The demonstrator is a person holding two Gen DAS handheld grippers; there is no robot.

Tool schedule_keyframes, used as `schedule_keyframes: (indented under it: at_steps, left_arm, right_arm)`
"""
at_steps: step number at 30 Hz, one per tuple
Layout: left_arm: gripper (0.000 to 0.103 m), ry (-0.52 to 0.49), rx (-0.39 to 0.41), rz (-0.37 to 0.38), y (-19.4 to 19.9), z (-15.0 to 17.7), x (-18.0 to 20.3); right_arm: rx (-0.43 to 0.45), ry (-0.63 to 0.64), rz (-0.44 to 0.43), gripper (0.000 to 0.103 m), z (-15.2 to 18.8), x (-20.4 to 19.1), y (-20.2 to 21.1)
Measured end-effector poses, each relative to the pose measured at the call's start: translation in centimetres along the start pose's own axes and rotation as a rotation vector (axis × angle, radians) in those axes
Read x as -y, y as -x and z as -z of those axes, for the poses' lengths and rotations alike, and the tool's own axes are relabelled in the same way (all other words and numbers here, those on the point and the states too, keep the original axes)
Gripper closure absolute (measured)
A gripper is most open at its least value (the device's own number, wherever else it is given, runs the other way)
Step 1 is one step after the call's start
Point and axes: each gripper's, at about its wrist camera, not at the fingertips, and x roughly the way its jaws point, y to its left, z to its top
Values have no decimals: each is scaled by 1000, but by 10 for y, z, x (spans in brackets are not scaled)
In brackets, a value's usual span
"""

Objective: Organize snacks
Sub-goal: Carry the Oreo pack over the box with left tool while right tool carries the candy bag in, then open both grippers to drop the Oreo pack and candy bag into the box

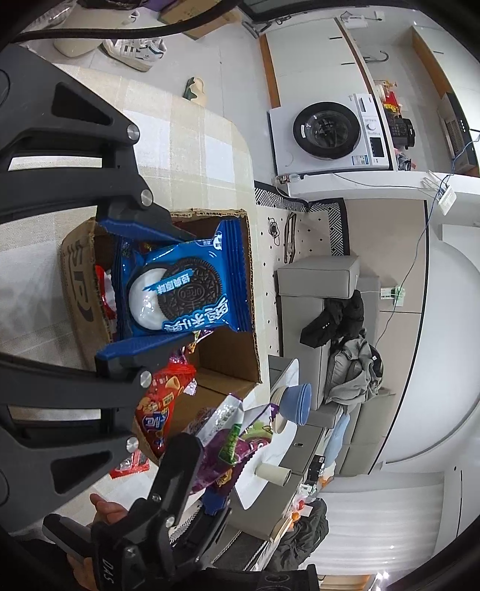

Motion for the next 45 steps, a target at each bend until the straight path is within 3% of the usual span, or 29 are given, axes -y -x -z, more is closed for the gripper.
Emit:
schedule_keyframes:
  at_steps: [17,32,35,37,38,39,45]
  left_arm:
    - [62,-9,-23,-12,-66,-10,-2]
    - [61,-6,-56,-1,-99,-10,-2]
    - [52,3,-58,2,-99,-11,-5]
    - [40,16,-52,27,-96,-12,-5]
    - [29,18,-45,24,-91,-11,-6]
    - [24,21,-28,28,-84,-11,-8]
    - [21,15,-6,17,-58,-13,-1]
  right_arm:
    - [-55,24,23,29,0,3,-34]
    - [-90,43,21,25,-6,2,-51]
    - [-97,54,28,20,-7,2,-51]
    - [-92,59,31,10,-9,2,-49]
    - [-87,57,34,6,-9,3,-47]
    - [-79,54,34,5,-10,5,-43]
    - [-50,39,23,1,-12,13,-17]
